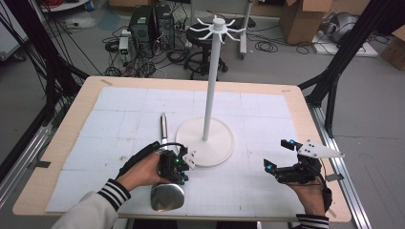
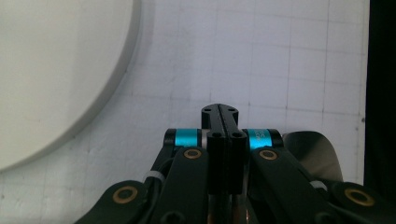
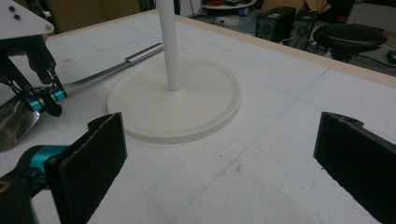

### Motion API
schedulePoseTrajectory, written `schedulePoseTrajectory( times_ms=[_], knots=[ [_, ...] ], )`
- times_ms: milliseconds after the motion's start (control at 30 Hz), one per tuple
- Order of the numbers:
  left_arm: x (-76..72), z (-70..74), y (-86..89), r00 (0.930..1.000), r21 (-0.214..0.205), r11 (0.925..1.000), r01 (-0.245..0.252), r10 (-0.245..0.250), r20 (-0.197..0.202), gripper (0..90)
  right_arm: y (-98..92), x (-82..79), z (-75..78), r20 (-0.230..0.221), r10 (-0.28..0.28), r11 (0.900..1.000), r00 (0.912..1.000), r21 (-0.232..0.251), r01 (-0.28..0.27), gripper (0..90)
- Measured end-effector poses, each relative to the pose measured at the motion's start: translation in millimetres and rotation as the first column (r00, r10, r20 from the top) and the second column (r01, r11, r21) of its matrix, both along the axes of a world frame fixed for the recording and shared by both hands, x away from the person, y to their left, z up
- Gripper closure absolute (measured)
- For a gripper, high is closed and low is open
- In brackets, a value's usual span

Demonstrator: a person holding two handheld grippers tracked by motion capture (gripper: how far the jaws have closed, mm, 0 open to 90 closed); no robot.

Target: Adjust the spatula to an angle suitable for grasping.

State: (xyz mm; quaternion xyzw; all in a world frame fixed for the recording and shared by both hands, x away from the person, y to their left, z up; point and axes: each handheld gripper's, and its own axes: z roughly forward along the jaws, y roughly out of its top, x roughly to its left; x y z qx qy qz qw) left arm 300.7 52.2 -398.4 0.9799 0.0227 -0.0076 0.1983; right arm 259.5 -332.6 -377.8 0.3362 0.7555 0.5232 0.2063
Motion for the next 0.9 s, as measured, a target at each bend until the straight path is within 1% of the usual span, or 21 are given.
schedulePoseTrajectory(
  times_ms=[100,167,233,267,300,333,367,400,433,467,500,533,600,700,733,833,867,900],
  knots=[
    [-0.7,0.4,6.6,1.0000,0.000,1.0000,-0.007,0.007,0.002,90.0,-0.3,0.2,0.3,0.004,0.000,1.0000,1.0000,-0.004,0.000,1.5],
    [-0.7,1.1,10.6,0.9999,0.008,1.0000,0.001,-0.001,0.014,90.0,-0.6,-0.2,1.0,0.004,-0.002,1.0000,1.0000,-0.002,0.002,1.5],
    [-1.3,1.4,15.3,0.9999,0.011,0.9999,-0.003,0.003,0.011,90.0,-1.3,-0.4,1.6,0.006,-0.002,1.0000,1.0000,-0.003,0.002,1.5],
    [-1.0,1.4,17.6,0.9999,0.011,0.9999,0.000,0.000,0.016,90.0,-1.6,-0.6,1.9,0.006,-0.003,1.0000,1.0000,-0.002,0.003,1.5],
    [-1.6,1.2,19.9,0.9999,0.010,0.9999,-0.008,0.008,0.012,90.0,-2.1,-0.9,2.0,0.006,-0.006,1.0000,1.0000,-0.002,0.006,1.5],
    [-1.4,1.7,22.1,0.9999,0.019,0.9998,-0.002,0.001,0.014,90.0,-2.7,-0.8,2.1,0.007,-0.006,1.0000,1.0000,-0.002,0.006,1.5],
    [-2.1,1.5,24.2,0.9999,0.023,0.9997,-0.008,0.008,0.012,90.0,-2.9,-1.0,2.2,0.006,-0.009,1.0000,0.9999,0.000,0.009,1.5],
    [-1.9,1.6,25.9,0.9998,0.031,0.9995,-0.001,0.001,0.019,90.0,-3.2,-0.9,2.3,0.008,-0.009,1.0000,0.9999,0.000,0.009,1.5],
    [-2.2,1.2,27.6,0.9996,0.049,0.9988,-0.001,0.000,0.027,90.0,-3.4,-1.0,2.4,0.009,-0.009,1.0000,0.9999,-0.001,0.009,1.5],
    [-2.2,0.3,29.6,0.9995,0.055,0.9985,-0.003,0.001,0.031,90.0,-3.4,-1.1,2.5,0.009,-0.009,1.0000,0.9999,0.000,0.009,1.5],
    [-1.7,0.4,31.8,0.9997,0.051,0.9987,-0.003,0.002,0.024,90.0,-3.4,-1.1,2.6,0.009,-0.009,1.0000,0.9999,-0.002,0.009,1.5],
    [-1.5,0.6,33.9,0.9998,0.045,0.9989,-0.007,0.007,0.017,90.0,-3.2,-1.2,2.7,0.008,-0.009,1.0000,0.9999,-0.001,0.009,1.5],
    [-1.8,1.2,37.5,0.9995,0.052,0.9983,-0.025,0.023,0.022,90.0,-2.8,-1.0,2.7,0.009,-0.008,1.0000,0.9999,-0.002,0.008,1.5],
    [0.0,2.3,42.5,0.9990,0.061,0.9976,-0.034,0.032,0.031,90.0,-2.1,-0.8,2.6,0.005,-0.007,1.0000,1.0000,-0.001,0.007,1.5],
    [0.8,2.2,43.7,0.9989,0.058,0.9978,-0.034,0.032,0.034,90.0,-2.3,-0.4,2.4,0.009,-0.007,1.0000,0.9999,-0.007,0.007,1.5],
    [2.5,2.8,48.6,0.9980,0.070,0.9962,-0.051,0.048,0.040,90.0,-2.1,-0.2,1.8,0.004,-0.005,1.0000,1.0000,-0.005,0.005,1.5],
    [2.8,2.2,49.8,0.9977,0.066,0.9961,-0.059,0.056,0.039,90.0,-2.2,-0.1,1.8,0.004,-0.005,1.0000,1.0000,-0.005,0.006,1.5],
    [3.7,2.5,51.0,0.9979,0.074,0.9958,-0.055,0.052,0.039,90.0,-2.1,-0.1,1.7,0.004,-0.006,1.0000,1.0000,-0.005,0.006,1.5]
  ],
)
